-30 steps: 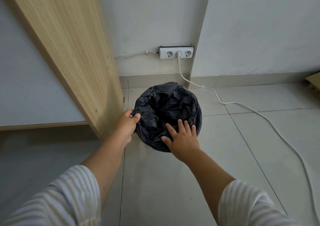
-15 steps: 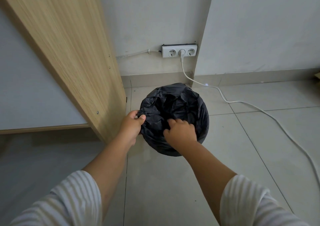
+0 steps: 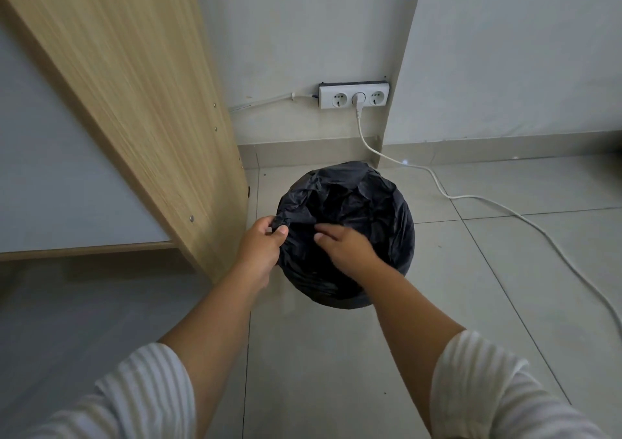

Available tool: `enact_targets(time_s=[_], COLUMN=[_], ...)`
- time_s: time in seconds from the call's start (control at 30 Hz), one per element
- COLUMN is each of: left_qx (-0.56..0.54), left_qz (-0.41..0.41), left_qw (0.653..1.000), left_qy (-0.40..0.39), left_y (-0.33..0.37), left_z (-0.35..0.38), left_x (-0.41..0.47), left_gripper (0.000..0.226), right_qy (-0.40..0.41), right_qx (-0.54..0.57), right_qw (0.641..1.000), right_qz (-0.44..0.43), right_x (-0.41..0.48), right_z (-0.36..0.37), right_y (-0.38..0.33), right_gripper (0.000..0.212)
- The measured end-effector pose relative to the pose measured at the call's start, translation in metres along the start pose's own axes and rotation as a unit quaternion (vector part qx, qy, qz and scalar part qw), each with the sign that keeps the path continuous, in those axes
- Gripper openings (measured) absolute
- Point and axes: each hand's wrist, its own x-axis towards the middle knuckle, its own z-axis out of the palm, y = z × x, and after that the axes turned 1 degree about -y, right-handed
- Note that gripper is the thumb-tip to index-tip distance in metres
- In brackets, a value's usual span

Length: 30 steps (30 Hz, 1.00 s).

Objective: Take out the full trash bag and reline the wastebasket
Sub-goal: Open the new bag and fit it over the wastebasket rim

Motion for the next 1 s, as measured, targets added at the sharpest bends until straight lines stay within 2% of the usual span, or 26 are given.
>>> enact_targets(time_s=[0.07, 0.17, 0.27, 0.33, 0.43, 0.5, 0.6, 0.67, 0.73, 0.8, 0.87, 0.93, 1.0], left_qx=[-0.001, 0.01, 0.017, 0.007, -0.018, -0.046, -0.081, -0.104, -0.135, -0.15, -0.148, -0.141, -0.131], left_qz=[0.002, 0.004, 0.008, 0.006, -0.005, -0.009, -0.019, -0.032, -0.047, -0.051, -0.05, -0.046, -0.038], left_qw=[1.0, 1.0, 1.0, 1.0, 1.0, 0.999, 0.996, 0.993, 0.988, 0.987, 0.988, 0.989, 0.991], left_qy=[-0.005, -0.014, -0.018, -0.009, 0.004, 0.01, 0.028, 0.045, 0.055, 0.037, 0.018, 0.006, -0.005], left_y=[0.0, 0.0, 0.001, 0.001, 0.001, 0.002, 0.001, -0.001, -0.001, -0.001, -0.002, -0.003, -0.005], left_z=[-0.002, -0.006, -0.008, -0.006, -0.001, 0.002, 0.003, 0.003, 0.003, 0.004, 0.002, 0.001, 0.0], left_x=[0.001, 0.001, 0.001, 0.002, 0.003, 0.004, 0.003, 0.003, 0.0, -0.003, -0.005, -0.005, -0.005], left_gripper=[0.019, 0.016, 0.018, 0.018, 0.015, 0.01, 0.008, 0.009, 0.014, 0.016, 0.019, 0.013, 0.004], right_qy=[0.033, 0.056, 0.053, 0.051, 0.052, 0.01, -0.101, -0.145, -0.163, -0.152, -0.088, -0.01, 0.009], right_qx=[-0.015, 0.038, 0.102, 0.083, -0.035, -0.163, -0.347, -0.394, -0.41, -0.399, -0.33, -0.239, -0.21], right_qw=[0.999, 0.997, 0.992, 0.994, 0.998, 0.987, 0.932, 0.905, 0.893, 0.901, 0.938, 0.971, 0.977], right_qz=[0.007, 0.036, 0.053, 0.043, 0.015, -0.004, 0.031, 0.067, 0.084, 0.08, 0.055, 0.013, -0.03], right_x=[0.009, 0.015, 0.016, 0.018, 0.016, 0.014, 0.011, 0.01, 0.01, 0.01, 0.013, 0.02, 0.027], right_z=[-0.018, -0.036, -0.043, -0.041, -0.025, -0.008, 0.009, 0.012, 0.011, 0.008, 0.003, -0.003, -0.007], right_y=[0.011, 0.03, 0.04, 0.039, 0.032, 0.029, 0.033, 0.037, 0.037, 0.034, 0.028, 0.023, 0.019], right_gripper=[0.047, 0.06, 0.066, 0.066, 0.063, 0.06, 0.059, 0.063, 0.066, 0.064, 0.054, 0.049, 0.053])
